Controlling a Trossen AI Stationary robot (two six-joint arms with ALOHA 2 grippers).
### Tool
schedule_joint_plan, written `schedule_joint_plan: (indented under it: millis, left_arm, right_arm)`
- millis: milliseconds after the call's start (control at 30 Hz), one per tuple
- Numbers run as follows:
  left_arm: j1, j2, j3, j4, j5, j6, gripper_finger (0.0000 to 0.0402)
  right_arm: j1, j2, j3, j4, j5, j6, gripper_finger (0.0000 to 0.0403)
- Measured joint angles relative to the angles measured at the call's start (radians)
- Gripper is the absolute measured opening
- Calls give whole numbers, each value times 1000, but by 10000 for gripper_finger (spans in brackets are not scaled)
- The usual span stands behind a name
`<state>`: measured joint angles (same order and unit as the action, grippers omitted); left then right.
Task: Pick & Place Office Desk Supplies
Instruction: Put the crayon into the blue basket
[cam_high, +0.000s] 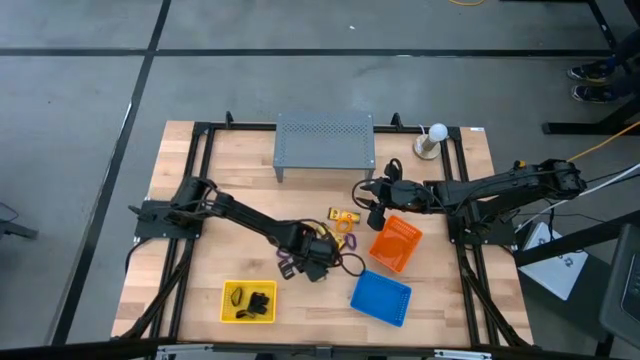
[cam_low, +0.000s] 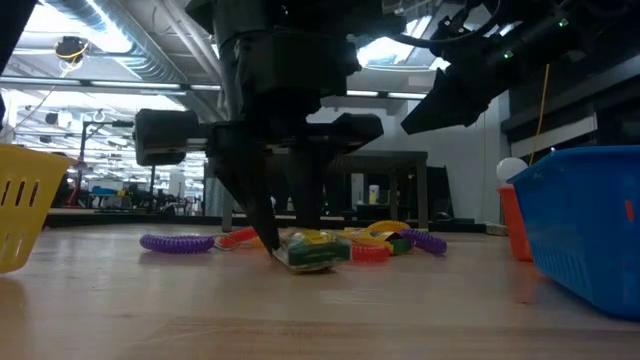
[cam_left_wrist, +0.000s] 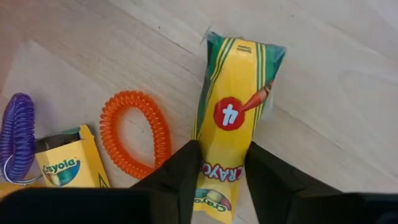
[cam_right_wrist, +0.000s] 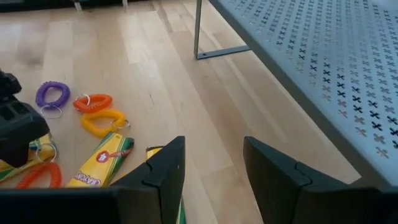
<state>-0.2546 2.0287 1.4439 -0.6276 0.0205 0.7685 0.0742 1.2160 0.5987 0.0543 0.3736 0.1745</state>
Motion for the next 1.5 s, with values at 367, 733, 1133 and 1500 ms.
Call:
schedule_joint_plan:
  millis: [367, 733, 1133, 1500]
  left_arm:
    - [0, 0, 83, -7, 9, -78, 41]
    - [0, -1, 159, 50, 9, -76, 47]
    - [29, -3, 171, 332, 76, -147, 45]
    - [35, -4, 171, 225, 17, -164, 46]
  right_arm:
    - [0, -1, 0, 393, -5, -109, 165]
    - [0, -167, 0, 572, 263, -283, 165]
    - [95, -536, 0, 428, 250, -446, 165]
    - [277, -676, 0, 193, 276, -390, 165]
